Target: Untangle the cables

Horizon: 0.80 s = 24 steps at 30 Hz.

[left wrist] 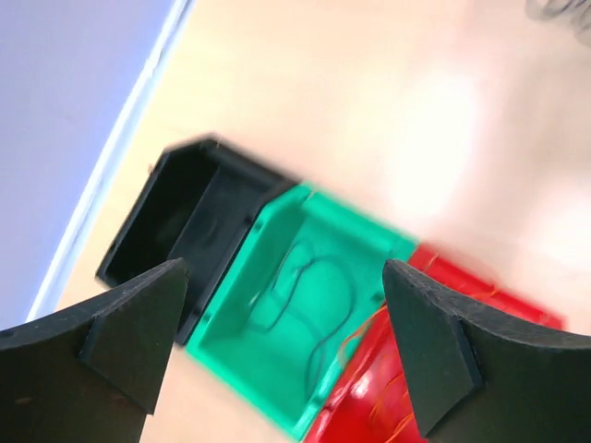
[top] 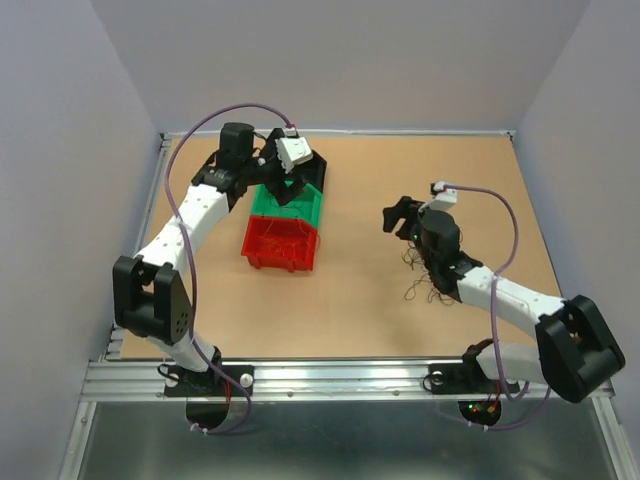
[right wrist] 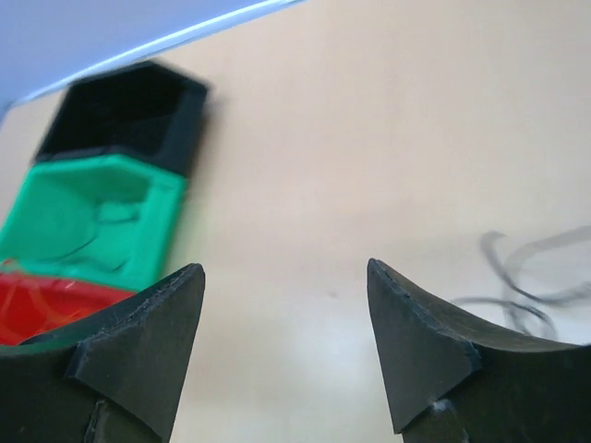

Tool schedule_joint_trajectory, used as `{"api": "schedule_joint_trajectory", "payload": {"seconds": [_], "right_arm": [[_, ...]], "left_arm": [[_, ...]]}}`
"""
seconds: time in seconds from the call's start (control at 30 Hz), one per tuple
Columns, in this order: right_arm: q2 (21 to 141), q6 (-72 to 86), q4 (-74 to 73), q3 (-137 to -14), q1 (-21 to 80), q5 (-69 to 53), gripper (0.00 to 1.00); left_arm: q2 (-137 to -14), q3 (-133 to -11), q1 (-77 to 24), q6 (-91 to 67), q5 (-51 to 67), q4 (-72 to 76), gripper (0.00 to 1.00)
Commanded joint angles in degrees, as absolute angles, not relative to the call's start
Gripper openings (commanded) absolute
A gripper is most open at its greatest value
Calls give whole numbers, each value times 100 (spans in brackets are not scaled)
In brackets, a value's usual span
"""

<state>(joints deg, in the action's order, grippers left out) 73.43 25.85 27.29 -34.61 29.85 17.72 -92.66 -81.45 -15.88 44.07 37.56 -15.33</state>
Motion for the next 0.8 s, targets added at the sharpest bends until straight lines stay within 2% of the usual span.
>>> {"api": "schedule_joint_trajectory", "payload": {"seconds": [0.0,0.1,0.2,0.33,0.57,0.77], "right_arm": [[6628,3233,2022,-2980,2787,3663,77],[6565,3585,1758,-2796,2453,3876,82],[6662,4042,1749,-2603,1917,3508,81],[6653,4508,1898,-2260,1688,3428,75],[7425,4623,2004,-2741,1486,3340,67],[8173,4842,2144,-3181,1371,3691,65]], "left_arm": [[-8351,-7323,-2135,2885,3763,507,99],[-7964,-6552,-2530,2113,3367,1422,99],[-7735,-5768,-2864,1724,3165,2099,99],[-7524,-5002,-3304,1906,2420,2696,99],[-7269,-4747,-3419,1986,2285,2821,99],[-7233,-4711,-3419,2021,2224,2812,99]]}}
